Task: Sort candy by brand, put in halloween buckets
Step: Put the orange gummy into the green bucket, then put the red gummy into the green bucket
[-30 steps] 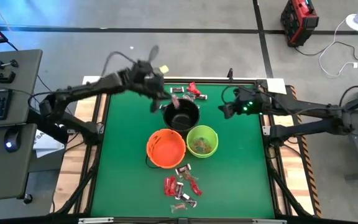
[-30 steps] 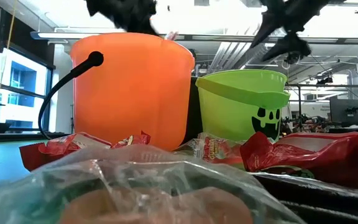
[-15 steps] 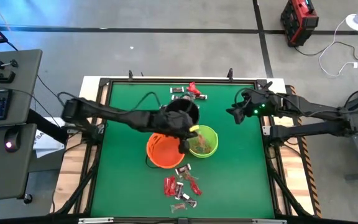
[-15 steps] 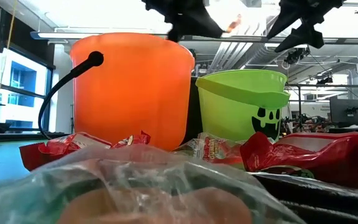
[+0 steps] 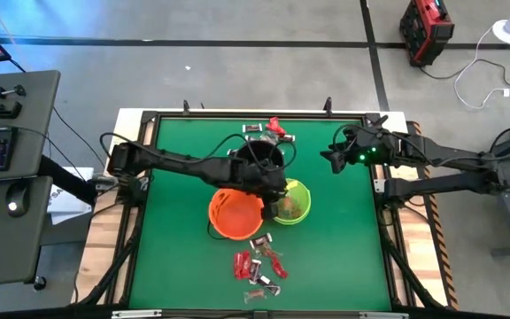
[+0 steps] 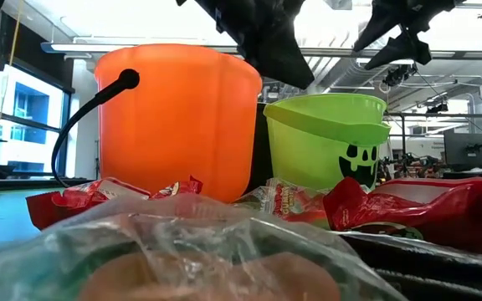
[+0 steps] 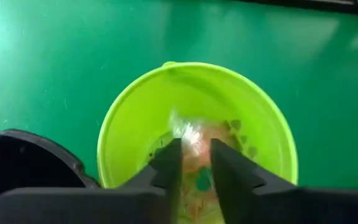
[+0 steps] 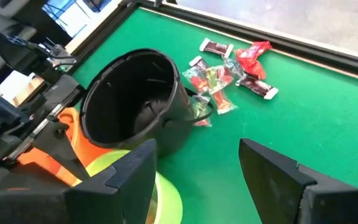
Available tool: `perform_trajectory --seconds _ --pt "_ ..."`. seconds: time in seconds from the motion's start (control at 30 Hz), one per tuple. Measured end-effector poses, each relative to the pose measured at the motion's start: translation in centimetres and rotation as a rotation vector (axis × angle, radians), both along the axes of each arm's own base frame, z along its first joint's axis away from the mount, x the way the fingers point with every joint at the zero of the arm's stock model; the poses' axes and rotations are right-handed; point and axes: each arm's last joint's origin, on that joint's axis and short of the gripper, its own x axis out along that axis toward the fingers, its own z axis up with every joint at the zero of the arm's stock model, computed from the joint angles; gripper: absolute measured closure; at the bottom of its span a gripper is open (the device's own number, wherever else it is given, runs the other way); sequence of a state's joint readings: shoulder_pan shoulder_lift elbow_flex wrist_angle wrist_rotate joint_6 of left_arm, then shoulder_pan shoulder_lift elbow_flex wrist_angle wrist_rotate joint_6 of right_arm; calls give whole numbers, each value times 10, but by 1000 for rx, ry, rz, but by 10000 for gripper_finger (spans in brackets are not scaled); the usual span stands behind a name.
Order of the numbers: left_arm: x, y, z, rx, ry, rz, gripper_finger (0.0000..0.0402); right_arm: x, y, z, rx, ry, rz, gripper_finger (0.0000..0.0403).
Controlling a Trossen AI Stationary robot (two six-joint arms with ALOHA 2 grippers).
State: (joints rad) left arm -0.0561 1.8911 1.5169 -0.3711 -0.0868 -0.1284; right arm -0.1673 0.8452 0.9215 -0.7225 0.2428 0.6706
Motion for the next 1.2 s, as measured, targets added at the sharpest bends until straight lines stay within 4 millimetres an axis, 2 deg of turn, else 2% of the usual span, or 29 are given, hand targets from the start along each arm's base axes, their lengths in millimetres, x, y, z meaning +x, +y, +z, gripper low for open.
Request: perform_trajectory --seconds 0.17,0.27,0.37,0.43,0.57,0.63,0.73,0.9,1.03,1.2 --pt "-10 1 20 0 2 1 236 3 0 4 -13 -44 20 183" --pt "-31 1 47 -31 43 -11 205 6 1 7 9 -94 70 183" --pt "-60 -2 78 -85 17 -6 194 10 6 12 70 -165 190 183" --pt "-81 -6 91 -103 -26 -3 194 14 14 13 118 -226 279 183" --pt "-123 -18 112 -132 -189 40 196 29 45 8 218 -267 433 183" --pt "-144 -24 116 -167 -277 84 197 40 67 -2 253 -209 518 183" --pt "-170 -32 110 -213 -363 173 197 57 105 -23 282 -102 622 183" --pt "-200 -37 100 -247 -445 291 197 84 167 -64 254 57 799 183" --pt "-209 -36 97 -235 -455 316 197 103 193 -96 64 180 892 183" --pt "-212 -35 100 -202 -463 293 198 126 206 -135 -97 310 932 183"
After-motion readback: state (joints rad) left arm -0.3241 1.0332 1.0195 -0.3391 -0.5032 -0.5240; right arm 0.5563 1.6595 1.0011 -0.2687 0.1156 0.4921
